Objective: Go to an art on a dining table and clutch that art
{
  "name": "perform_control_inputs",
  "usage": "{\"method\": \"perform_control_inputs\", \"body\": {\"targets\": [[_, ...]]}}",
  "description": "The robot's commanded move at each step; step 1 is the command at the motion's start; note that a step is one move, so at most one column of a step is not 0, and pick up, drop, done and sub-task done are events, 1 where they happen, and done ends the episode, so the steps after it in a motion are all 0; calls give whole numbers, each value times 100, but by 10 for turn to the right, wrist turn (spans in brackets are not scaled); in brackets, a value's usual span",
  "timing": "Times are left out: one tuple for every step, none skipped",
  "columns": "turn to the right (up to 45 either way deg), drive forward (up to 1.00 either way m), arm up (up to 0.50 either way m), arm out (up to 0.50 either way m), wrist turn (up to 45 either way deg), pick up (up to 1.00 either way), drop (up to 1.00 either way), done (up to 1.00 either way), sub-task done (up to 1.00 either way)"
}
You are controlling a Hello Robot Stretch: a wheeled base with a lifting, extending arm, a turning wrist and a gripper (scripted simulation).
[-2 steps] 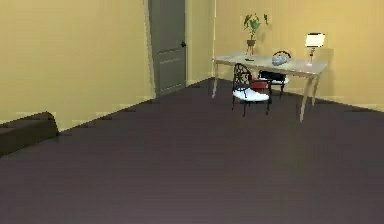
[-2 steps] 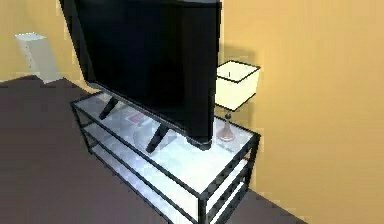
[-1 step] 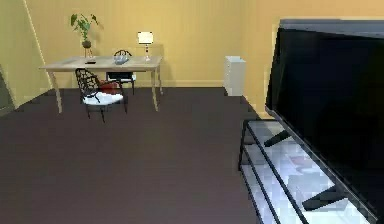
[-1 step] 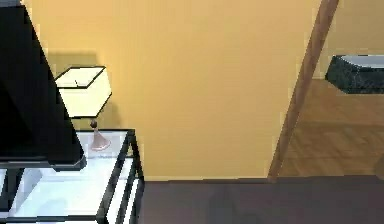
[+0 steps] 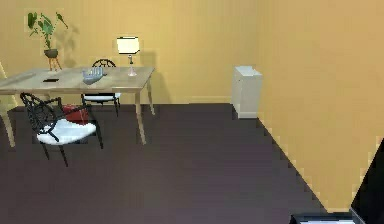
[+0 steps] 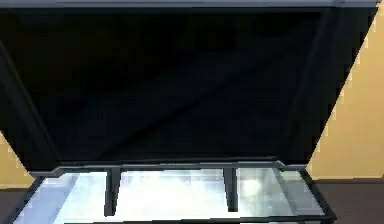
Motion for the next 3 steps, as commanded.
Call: {"method": "perform_control_inputs", "body": {"targets": [[0, 100, 0, 0, 0, 0, 0, 0, 0], [60, 0, 0, 0, 0, 0, 0, 0, 0], [0, 60, 0, 0, 0, 0, 0, 0, 0]]}}
